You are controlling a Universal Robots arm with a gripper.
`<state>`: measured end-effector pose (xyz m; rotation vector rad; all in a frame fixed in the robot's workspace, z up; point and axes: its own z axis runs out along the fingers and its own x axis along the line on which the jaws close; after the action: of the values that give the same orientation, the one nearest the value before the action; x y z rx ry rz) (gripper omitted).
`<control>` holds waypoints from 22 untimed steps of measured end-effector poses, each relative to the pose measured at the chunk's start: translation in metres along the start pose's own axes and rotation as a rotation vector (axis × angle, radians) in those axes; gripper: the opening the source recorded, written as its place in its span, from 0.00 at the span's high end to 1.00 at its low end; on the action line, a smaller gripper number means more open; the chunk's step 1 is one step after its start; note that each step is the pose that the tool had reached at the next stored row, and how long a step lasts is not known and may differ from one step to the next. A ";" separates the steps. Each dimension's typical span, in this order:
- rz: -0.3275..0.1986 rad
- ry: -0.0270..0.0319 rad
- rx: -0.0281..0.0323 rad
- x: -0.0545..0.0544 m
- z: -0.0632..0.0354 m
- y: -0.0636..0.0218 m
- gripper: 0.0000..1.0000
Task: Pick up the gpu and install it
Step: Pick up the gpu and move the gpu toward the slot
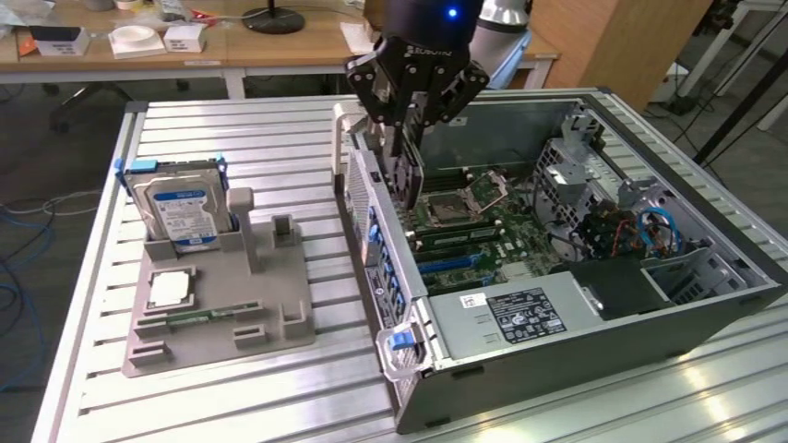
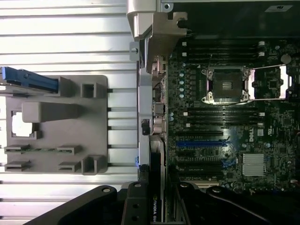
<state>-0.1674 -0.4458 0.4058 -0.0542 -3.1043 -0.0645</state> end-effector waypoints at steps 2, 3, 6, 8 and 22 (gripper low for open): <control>-0.002 0.0000 0.0000 -0.003 0.0000 0.0001 0.74; -0.004 0.0001 0.0001 -0.004 -0.0001 0.0002 0.74; -0.007 0.0002 0.0002 -0.007 -0.0002 0.0003 0.74; -0.009 0.0003 0.0003 -0.009 -0.0003 0.0003 0.74; -0.021 0.0008 0.0008 -0.021 -0.0006 0.0008 0.74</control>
<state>-0.1462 -0.4457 0.4056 -0.0214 -3.1043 -0.0638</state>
